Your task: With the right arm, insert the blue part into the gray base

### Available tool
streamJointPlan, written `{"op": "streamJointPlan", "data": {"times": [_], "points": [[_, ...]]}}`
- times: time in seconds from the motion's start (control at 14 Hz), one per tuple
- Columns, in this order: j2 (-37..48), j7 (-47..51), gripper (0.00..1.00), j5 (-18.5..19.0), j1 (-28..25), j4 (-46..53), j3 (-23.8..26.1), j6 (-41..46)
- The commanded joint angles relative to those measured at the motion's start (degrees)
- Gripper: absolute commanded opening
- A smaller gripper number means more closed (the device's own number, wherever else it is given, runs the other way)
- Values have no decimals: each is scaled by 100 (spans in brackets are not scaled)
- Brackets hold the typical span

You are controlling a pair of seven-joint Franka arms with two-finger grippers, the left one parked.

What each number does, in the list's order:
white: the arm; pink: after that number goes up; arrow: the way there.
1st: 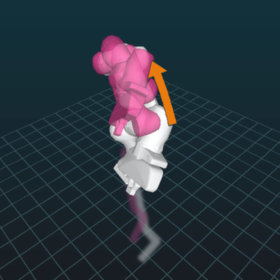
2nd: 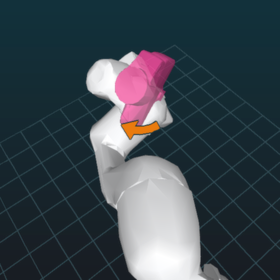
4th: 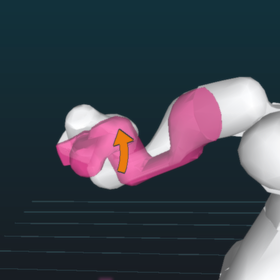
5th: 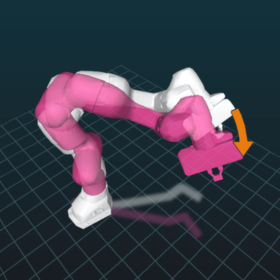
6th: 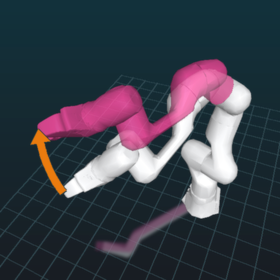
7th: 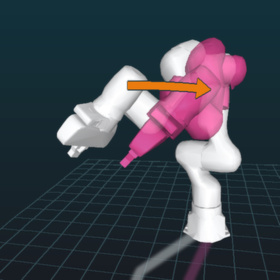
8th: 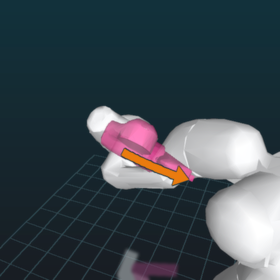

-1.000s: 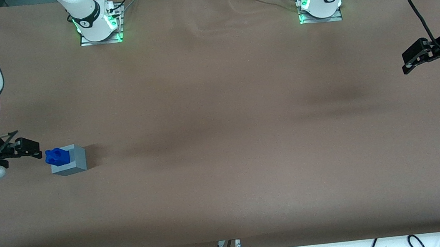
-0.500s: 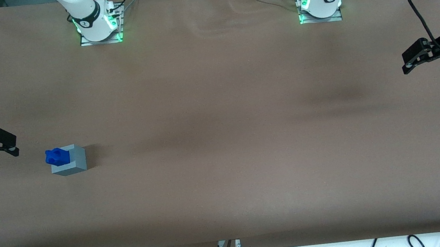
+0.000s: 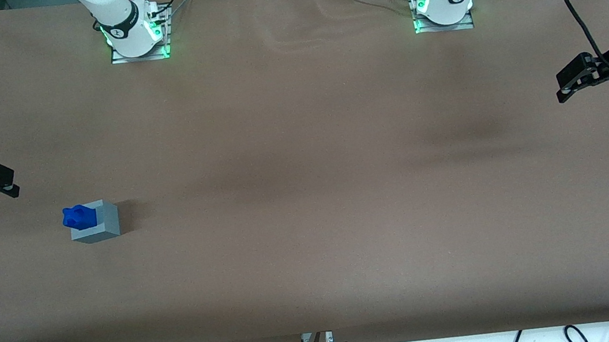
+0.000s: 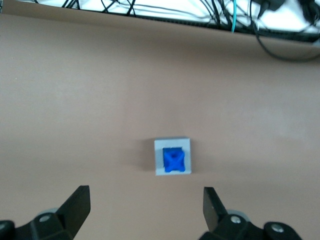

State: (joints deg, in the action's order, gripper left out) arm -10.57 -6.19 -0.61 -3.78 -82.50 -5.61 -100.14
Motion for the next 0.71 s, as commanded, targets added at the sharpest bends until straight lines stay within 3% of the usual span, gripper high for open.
{"op": "streamJointPlan", "data": {"times": [0.0, 0.64], "points": [[222, 285, 100, 96, 158, -213, 236, 231], [47, 276, 100, 148, 202, -82, 236, 610]]}}
